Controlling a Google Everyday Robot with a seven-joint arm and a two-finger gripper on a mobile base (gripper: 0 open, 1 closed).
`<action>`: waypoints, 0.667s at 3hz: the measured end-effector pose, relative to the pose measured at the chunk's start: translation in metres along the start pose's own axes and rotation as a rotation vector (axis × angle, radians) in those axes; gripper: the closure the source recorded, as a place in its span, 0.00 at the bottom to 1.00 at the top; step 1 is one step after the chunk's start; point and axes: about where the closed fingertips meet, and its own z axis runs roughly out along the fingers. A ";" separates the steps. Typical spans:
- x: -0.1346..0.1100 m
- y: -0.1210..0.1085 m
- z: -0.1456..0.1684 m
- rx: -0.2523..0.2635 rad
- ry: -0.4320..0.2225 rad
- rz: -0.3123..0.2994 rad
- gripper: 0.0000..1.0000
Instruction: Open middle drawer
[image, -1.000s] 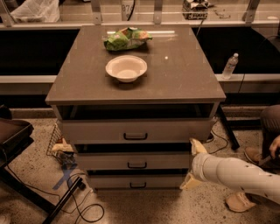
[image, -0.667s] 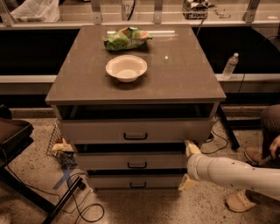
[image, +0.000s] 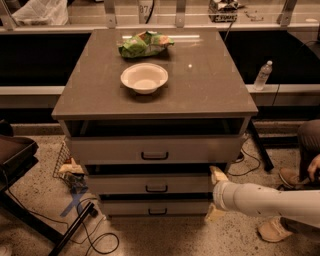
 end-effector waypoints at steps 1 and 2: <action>-0.001 -0.016 0.037 -0.056 0.016 -0.036 0.00; -0.002 -0.025 0.063 -0.105 0.027 -0.058 0.00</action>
Offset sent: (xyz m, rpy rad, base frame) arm 0.0819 0.0231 -0.0556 -0.0842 0.1341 0.1025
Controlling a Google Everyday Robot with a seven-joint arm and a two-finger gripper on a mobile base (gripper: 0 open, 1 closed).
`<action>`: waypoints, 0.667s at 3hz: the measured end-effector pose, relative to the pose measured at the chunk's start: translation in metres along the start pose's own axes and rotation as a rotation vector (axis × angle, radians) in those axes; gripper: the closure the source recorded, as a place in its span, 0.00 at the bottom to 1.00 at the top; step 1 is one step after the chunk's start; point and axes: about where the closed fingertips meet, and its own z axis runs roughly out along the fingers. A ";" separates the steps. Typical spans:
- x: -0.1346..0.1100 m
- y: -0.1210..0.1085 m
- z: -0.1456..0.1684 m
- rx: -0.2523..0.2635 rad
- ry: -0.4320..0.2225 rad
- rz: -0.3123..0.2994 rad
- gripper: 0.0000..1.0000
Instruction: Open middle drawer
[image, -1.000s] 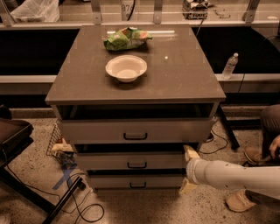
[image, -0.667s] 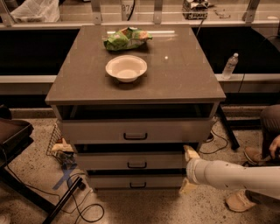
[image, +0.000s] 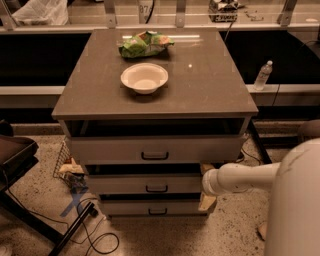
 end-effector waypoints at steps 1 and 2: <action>0.008 0.005 0.027 -0.073 0.050 -0.019 0.02; 0.019 0.020 0.043 -0.128 0.103 -0.022 0.24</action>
Offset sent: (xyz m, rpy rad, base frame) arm -0.0039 -0.0116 -0.0768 -0.1762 0.1896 0.0084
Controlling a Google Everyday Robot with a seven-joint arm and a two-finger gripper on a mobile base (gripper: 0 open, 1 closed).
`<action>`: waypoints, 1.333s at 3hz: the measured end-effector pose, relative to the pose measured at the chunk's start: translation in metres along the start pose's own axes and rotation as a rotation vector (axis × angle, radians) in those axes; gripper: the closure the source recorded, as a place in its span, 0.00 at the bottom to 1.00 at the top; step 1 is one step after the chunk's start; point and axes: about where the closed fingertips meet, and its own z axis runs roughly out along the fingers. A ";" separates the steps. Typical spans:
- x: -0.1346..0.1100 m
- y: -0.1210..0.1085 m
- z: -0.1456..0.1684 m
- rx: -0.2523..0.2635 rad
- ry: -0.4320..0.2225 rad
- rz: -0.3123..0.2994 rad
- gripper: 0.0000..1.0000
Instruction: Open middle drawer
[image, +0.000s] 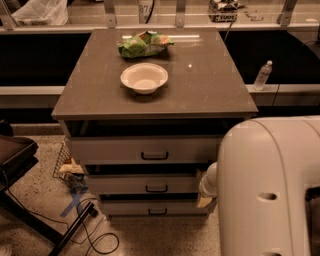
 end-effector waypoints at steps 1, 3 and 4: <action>0.020 0.016 0.004 -0.037 0.036 0.036 0.47; 0.017 0.013 -0.005 -0.036 0.036 0.037 0.99; 0.016 0.012 -0.008 -0.036 0.036 0.037 1.00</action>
Offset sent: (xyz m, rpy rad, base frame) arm -0.1241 -0.1503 0.0356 -0.1078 0.0948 -0.2650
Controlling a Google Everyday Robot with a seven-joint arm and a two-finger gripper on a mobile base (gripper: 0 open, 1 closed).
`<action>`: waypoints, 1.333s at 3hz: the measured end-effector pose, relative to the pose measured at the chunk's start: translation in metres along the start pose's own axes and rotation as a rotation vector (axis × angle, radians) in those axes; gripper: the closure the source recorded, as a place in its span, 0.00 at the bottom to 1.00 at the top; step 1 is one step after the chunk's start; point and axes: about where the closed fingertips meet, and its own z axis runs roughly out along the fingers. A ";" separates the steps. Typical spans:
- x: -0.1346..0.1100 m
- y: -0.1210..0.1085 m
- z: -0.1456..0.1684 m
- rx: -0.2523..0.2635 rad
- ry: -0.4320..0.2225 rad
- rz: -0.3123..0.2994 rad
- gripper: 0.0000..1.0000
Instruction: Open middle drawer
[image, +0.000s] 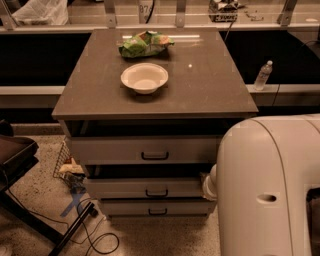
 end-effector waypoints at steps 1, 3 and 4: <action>0.000 0.000 -0.001 0.000 0.000 0.000 1.00; 0.000 -0.001 -0.003 0.000 0.000 0.000 1.00; -0.001 -0.001 -0.004 0.000 0.000 0.000 1.00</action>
Offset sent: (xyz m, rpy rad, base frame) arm -0.4875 -0.1745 0.2589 0.1536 -0.1612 0.0539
